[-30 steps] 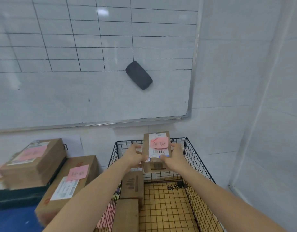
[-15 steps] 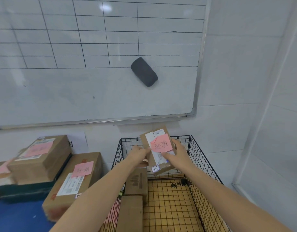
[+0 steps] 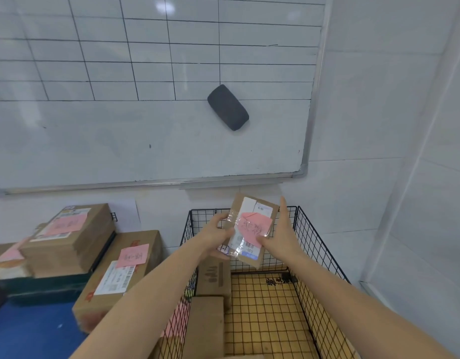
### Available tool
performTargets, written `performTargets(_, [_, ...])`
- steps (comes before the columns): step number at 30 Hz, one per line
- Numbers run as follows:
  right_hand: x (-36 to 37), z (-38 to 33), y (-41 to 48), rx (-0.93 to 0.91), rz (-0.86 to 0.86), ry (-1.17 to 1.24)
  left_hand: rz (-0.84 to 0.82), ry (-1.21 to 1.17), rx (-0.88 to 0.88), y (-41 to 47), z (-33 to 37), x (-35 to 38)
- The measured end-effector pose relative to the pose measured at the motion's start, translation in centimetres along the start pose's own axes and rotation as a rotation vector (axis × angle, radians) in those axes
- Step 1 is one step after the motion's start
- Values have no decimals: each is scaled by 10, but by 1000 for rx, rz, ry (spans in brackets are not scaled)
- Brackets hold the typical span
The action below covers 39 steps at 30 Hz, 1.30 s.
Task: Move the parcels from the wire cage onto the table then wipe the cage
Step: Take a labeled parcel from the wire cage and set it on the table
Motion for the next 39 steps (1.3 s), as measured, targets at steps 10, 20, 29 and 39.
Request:
performTargets(10, [5,8,10,82,56,-43,328,207,7,12,7,-61])
performTargets(20, [35,30,9,178,-119,-268,383,333,-103,17,-15,-67])
performTargets(29, [44,26,-2,180,-156,-189,252,156,-27,33,-22,-57])
performTargets(39, [34,20,13,119,-312,41,197,193,37,23,8,-61])
Point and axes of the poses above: each hand's wrist, its own y-axis towards the middle knuckle, its own x-axis out of the palm, z = x × y, the point moved 10 cm from there along y, towards the middle knuckle, and after that the axes turned 1 degree about z, right-handed, at the moved point
